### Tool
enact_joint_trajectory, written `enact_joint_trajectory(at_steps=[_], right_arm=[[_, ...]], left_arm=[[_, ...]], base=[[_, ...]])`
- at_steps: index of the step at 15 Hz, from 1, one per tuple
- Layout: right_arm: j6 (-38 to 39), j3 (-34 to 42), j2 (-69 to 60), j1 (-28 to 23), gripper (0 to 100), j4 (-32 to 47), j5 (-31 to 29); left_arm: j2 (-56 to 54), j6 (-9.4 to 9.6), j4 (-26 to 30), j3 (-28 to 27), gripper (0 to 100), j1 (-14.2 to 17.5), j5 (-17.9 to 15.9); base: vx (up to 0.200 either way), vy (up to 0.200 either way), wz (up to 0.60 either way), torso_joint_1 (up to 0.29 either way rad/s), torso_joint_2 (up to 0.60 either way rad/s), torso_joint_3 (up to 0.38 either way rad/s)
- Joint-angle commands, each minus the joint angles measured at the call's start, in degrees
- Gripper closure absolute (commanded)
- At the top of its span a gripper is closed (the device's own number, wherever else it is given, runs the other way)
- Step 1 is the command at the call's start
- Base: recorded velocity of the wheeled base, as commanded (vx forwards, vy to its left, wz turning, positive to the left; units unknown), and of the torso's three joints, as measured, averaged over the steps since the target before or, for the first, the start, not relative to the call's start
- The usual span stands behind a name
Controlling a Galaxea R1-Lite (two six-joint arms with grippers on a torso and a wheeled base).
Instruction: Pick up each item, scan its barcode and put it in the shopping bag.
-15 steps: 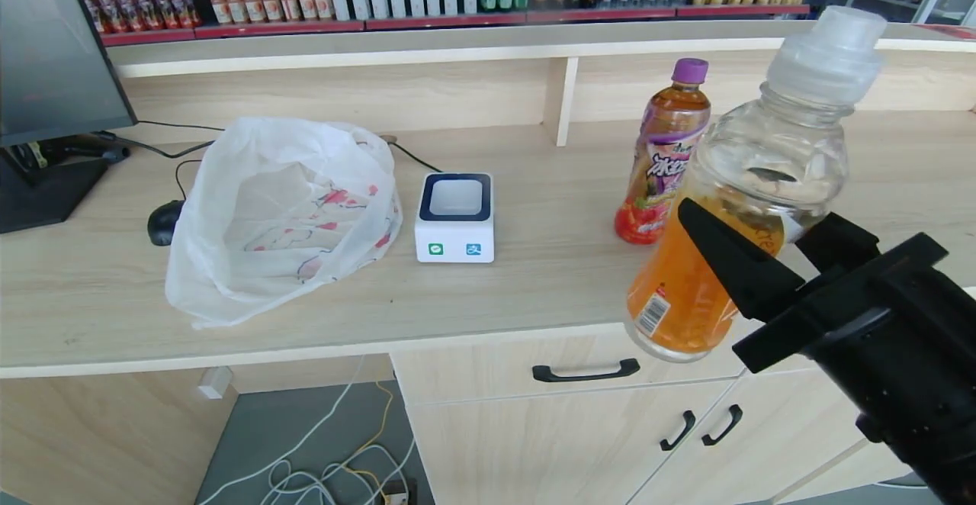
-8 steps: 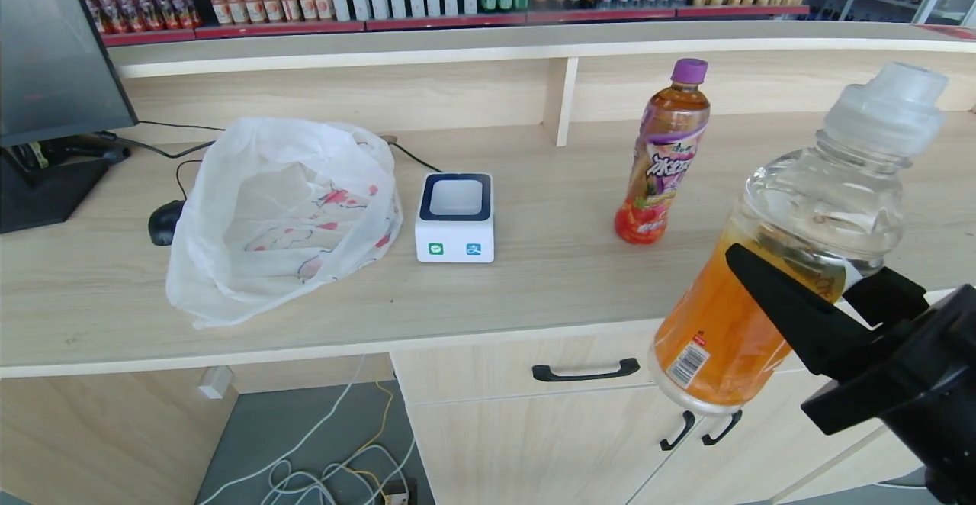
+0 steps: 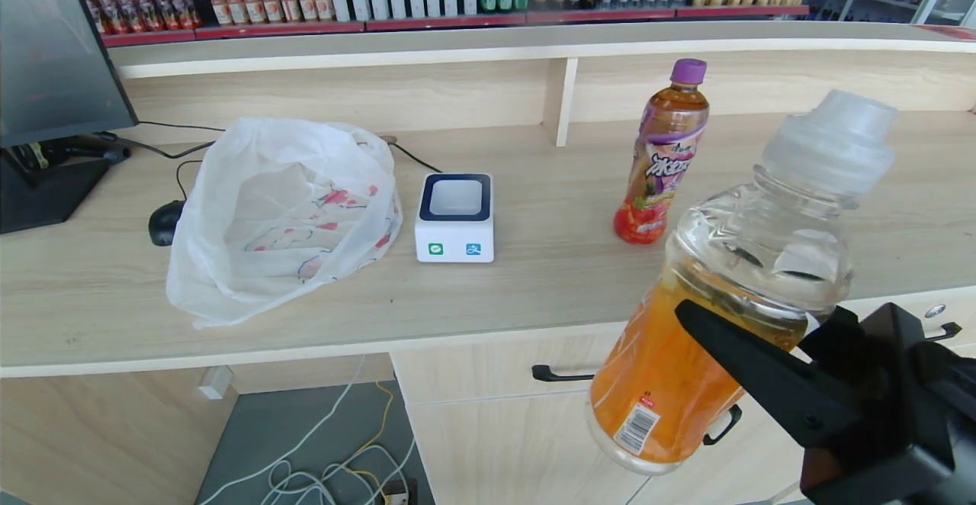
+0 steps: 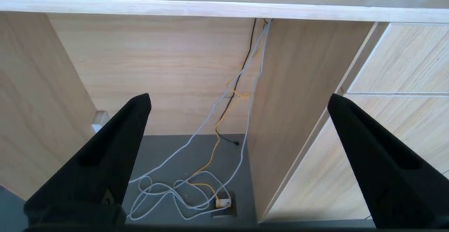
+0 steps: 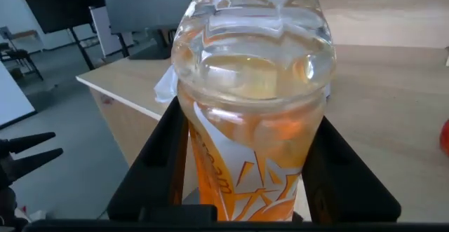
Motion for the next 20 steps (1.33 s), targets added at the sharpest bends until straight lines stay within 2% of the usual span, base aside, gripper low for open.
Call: enact_joint_trajectory(at_steps=[1,2,5,10,13,20], right_arm=[[1.0,-0.2,1.4,0.0,100,-0.1,2.0],[2.6,-0.1,2.2,0.0,100,-0.1,4.9],[6.4,-1.7,3.6,-0.1,100,-0.1,8.3],[9.3,-8.6,5.7,-0.1,100,-0.1,10.8],[10.0,-10.4,5.6,-0.1,100,-0.1,11.0],[18.1,-14.6,5.2,-0.3,100,-0.3,10.9]], left_arm=[[0.0,-0.01,0.0,0.0,0,0.0,0.0],[0.0,-0.01,0.0,0.0,0,0.0,0.0],[0.0,-0.01,0.0,0.0,0,0.0,0.0],[0.0,-0.01,0.0,0.0,0,0.0,0.0],[0.0,0.08,0.0,0.0,0,0.0,0.0],[0.0,-0.01,0.0,0.0,0,0.0,-0.1]], base=[[0.0,0.0,0.0,0.0,0.0,0.0],[0.0,0.0,0.0,0.0,0.0,0.0],[0.0,0.0,0.0,0.0,0.0,0.0],[0.0,0.0,0.0,0.0,0.0,0.0],[0.0,0.0,0.0,0.0,0.0,0.0],[0.0,0.0,0.0,0.0,0.0,0.0]])
